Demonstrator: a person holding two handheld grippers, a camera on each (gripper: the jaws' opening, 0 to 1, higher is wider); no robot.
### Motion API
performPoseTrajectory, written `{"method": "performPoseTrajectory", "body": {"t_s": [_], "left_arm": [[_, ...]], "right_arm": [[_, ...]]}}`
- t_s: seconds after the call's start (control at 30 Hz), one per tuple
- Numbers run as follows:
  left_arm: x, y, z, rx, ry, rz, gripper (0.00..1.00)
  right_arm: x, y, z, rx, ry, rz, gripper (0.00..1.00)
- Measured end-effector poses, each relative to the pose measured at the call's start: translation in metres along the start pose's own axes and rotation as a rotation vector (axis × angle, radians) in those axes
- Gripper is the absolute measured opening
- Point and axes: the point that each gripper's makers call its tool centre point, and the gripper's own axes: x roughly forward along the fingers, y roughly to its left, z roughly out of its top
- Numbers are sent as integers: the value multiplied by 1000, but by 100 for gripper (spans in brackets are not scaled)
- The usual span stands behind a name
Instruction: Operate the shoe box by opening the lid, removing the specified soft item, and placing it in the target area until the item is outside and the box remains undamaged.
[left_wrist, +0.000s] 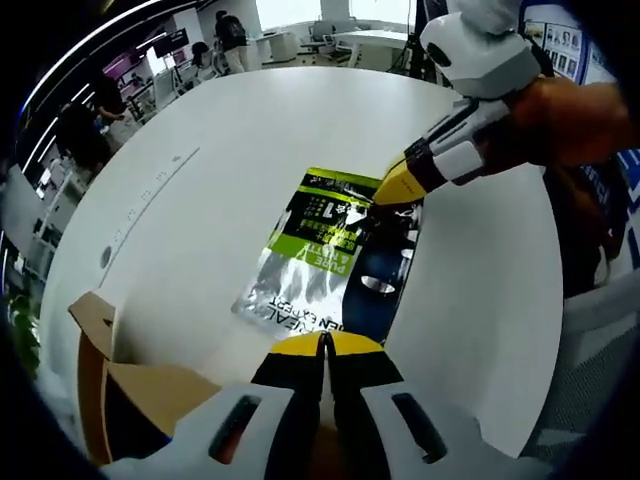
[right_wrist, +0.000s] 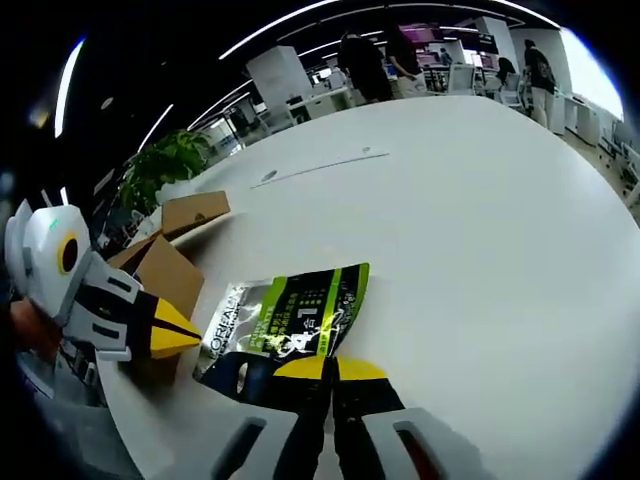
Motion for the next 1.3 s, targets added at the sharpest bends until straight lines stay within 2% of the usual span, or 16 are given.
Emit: {"method": "performPoseTrajectory", "body": {"t_s": [0.53, 0.9, 1.1, 1.3], "left_arm": [[-18, 2, 10, -101, -61, -12, 1], [-38, 4, 15, -146, -122, -19, 8], [-52, 7, 19, -212, -173, -23, 10], [-66, 9, 18, -283, -214, -31, 10]], "right_arm": [[-16, -12, -5, 30, 17, -60, 3], [-35, -7, -10, 45, 9, -79, 7], [-44, -3, -10, 45, -5, -102, 13], [-51, 8, -8, 52, -26, -95, 16]]}}
